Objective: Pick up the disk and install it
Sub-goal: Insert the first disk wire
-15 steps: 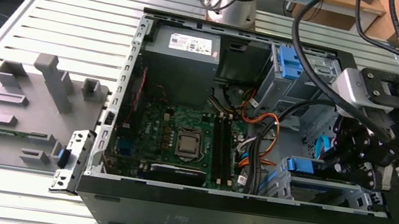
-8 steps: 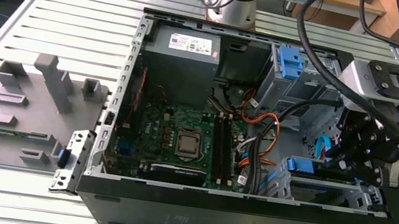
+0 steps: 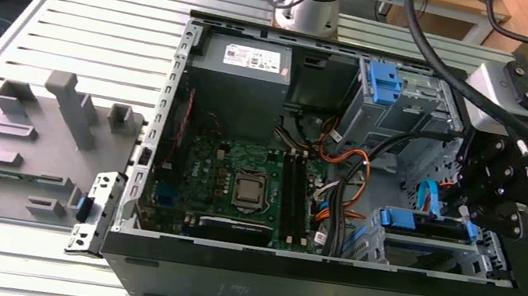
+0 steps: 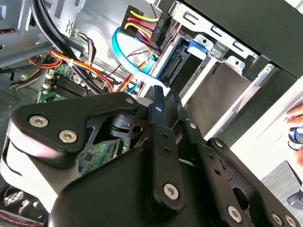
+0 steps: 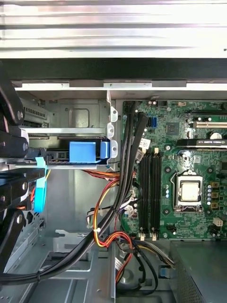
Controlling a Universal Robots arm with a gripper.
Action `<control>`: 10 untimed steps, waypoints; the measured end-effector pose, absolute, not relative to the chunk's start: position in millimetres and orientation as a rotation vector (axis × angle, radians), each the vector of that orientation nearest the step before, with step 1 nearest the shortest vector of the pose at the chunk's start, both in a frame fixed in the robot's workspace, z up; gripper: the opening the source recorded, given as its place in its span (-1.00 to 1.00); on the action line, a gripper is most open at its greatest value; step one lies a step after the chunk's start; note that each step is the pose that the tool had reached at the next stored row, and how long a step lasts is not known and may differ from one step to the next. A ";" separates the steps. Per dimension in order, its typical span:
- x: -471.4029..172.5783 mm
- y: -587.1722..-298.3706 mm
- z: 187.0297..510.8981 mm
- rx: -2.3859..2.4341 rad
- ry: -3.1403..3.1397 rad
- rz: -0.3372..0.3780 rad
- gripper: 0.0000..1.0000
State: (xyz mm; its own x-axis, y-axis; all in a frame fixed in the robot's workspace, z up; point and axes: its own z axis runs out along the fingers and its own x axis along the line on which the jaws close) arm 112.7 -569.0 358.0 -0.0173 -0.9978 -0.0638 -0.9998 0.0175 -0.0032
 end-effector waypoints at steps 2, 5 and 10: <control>112.7 -569.0 358.6 -2.168 2.206 0.066 -0.53; 112.7 -569.0 358.9 -2.168 2.206 0.066 -0.53; 113.4 -569.0 359.1 -2.168 2.206 0.066 -0.53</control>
State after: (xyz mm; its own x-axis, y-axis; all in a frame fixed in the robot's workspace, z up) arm 113.4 -569.0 359.1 -0.0171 -0.9978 -0.0637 -0.9998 0.0173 -0.0033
